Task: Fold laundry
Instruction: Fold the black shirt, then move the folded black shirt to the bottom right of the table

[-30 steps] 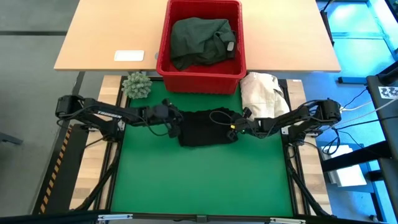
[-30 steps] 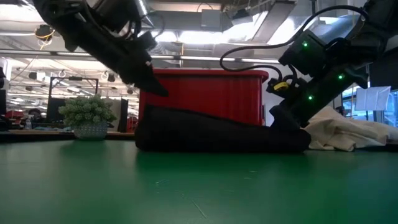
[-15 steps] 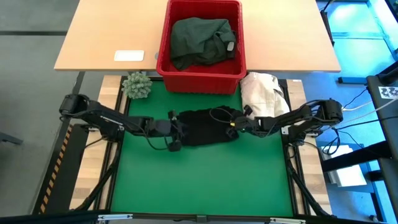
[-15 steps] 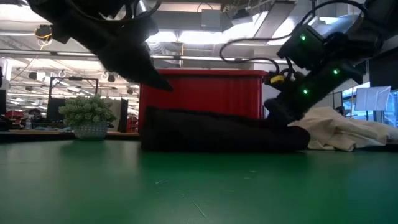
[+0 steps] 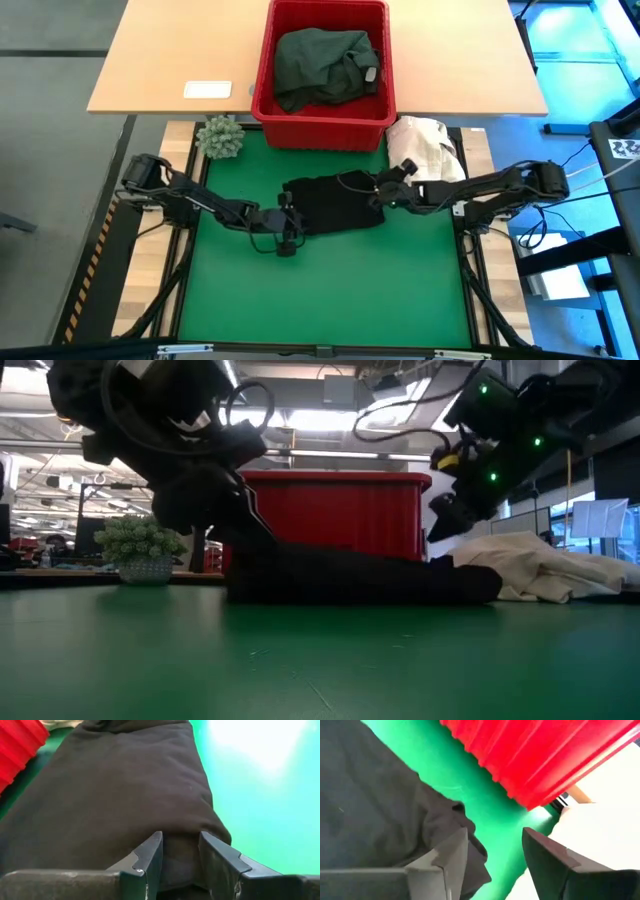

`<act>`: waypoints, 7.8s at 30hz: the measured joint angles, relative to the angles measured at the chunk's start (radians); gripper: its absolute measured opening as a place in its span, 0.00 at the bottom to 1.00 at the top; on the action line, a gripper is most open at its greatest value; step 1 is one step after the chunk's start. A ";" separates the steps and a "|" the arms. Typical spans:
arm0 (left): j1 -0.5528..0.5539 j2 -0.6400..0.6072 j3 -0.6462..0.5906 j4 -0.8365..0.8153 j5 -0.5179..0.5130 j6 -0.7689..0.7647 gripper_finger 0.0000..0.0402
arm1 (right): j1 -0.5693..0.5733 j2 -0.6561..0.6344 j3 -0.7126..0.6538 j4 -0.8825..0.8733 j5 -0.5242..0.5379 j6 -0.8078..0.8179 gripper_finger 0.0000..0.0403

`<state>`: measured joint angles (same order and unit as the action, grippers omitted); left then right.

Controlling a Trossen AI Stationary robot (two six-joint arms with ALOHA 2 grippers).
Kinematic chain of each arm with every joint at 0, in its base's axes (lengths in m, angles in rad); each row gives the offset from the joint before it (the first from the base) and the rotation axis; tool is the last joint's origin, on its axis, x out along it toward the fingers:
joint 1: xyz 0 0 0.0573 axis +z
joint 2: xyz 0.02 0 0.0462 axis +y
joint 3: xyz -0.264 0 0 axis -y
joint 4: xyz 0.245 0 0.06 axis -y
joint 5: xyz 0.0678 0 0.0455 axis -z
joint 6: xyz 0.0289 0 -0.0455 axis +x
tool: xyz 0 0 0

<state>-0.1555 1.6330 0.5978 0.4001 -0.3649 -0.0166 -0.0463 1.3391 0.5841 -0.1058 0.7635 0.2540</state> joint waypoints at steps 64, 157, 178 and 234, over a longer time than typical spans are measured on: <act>-0.027 -0.115 0.145 -0.157 -0.149 -0.027 0.30 | 0.262 -0.137 -0.053 0.222 -0.161 -0.083 0.15; -0.027 -0.115 0.144 -0.153 -0.193 -0.060 0.30 | 0.262 -0.051 -0.053 0.301 -0.232 -0.076 0.15; -0.026 -0.115 0.144 -0.185 -0.191 -0.060 0.30 | 0.262 -0.051 -0.053 0.353 -0.338 -0.074 0.15; -0.052 -0.347 0.154 -0.578 -0.298 -0.166 0.00 | 0.170 0.348 0.194 0.053 -0.599 -0.003 0.00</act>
<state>-0.2077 1.2861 0.7521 -0.1783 -0.6624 -0.1822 0.1233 1.6867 0.7780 -0.0530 0.1643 0.2508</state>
